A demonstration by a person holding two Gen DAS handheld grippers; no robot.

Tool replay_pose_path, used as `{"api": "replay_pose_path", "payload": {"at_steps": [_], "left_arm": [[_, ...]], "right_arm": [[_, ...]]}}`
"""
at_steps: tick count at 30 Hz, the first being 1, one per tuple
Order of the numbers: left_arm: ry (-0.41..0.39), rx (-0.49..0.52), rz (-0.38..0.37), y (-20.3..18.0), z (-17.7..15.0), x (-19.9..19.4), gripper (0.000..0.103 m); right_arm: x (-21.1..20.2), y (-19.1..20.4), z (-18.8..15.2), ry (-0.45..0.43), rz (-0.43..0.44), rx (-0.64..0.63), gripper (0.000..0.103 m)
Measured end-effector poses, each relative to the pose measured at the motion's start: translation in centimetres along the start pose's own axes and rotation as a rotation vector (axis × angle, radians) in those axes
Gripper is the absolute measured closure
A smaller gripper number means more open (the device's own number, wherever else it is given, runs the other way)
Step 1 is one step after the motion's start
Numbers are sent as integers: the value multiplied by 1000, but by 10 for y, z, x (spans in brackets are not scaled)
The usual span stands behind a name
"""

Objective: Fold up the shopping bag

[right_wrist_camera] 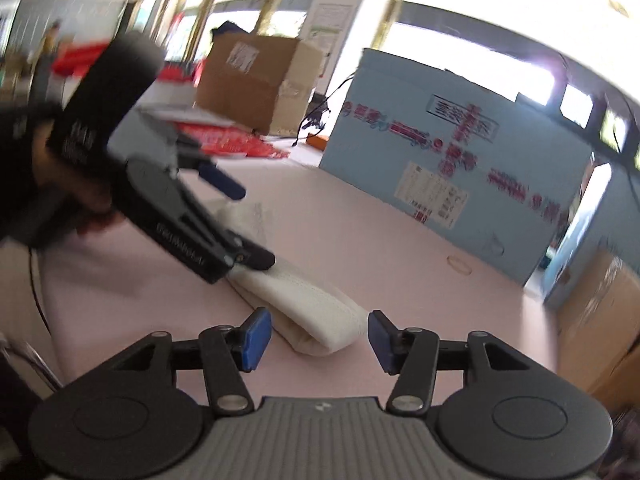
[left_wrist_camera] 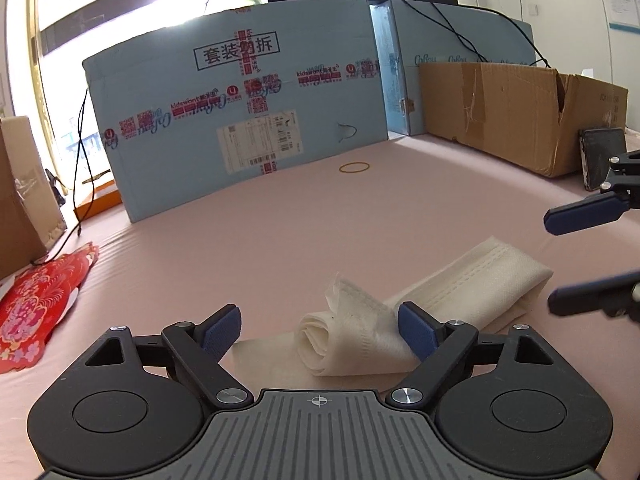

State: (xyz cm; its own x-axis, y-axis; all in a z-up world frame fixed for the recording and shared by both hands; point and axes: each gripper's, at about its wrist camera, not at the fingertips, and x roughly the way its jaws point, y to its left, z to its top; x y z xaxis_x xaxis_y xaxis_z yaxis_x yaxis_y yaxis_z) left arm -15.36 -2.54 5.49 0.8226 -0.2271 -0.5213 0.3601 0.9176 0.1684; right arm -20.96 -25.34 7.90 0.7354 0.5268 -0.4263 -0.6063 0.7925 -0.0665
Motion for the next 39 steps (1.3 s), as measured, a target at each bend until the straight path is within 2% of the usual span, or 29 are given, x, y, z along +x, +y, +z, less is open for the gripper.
{"api": "replay_pose_path", "payload": {"at_steps": [1,3,4,5,7,8,10,12,13,14,16,19,20,23,25,27,29,34,39], "left_arm": [[1,-1,1,0,0,0,14],[2,-1,2,-1,0,0,14],[2,-5,-1,0,-1,-1,13],[3,-13,-7,1,-1,0,13],[-28,-15,-15,2,1,-6,13],[-51,-9,-14,2,2,-10,14],[-127,7,-41,-1,7,-22,15],[-212,31,-91,-6,14,-35,17],[-219,66,-133,-12,16,-36,28],[-196,119,-166,-19,17,-32,50],[-148,221,-226,-31,18,-23,72],[-66,344,-285,-42,9,-4,73],[-74,346,-294,-41,7,-3,73],[-73,281,-363,-26,6,4,72],[-67,223,-412,-15,5,10,71],[-65,193,-438,-11,4,13,69],[-61,165,-461,-7,4,16,68],[-52,126,-498,0,2,19,63],[-47,117,-516,2,3,20,60]], "right_arm": [[-2,-11,2,-37,17,103,49],[2,-23,7,-71,6,192,60],[11,-20,7,-52,-31,182,79],[17,-20,8,-27,-52,160,91],[34,-5,0,65,-94,61,92],[38,2,-4,81,-119,8,92],[36,15,-11,81,-152,-40,91],[34,17,-14,84,-156,-30,90],[34,17,-15,83,-152,-15,89],[34,15,-15,81,-147,-1,89],[34,12,-16,78,-137,28,89],[33,5,-15,79,-107,88,89],[32,1,-15,79,-88,112,86],[31,-23,-7,64,-4,231,74],[32,-40,3,41,-24,276,65],[47,-57,21,47,-159,215,63],[73,-67,35,78,-238,104,63],[159,-87,54,201,-293,-144,66],[224,-120,67,246,-313,-154,75]]}}
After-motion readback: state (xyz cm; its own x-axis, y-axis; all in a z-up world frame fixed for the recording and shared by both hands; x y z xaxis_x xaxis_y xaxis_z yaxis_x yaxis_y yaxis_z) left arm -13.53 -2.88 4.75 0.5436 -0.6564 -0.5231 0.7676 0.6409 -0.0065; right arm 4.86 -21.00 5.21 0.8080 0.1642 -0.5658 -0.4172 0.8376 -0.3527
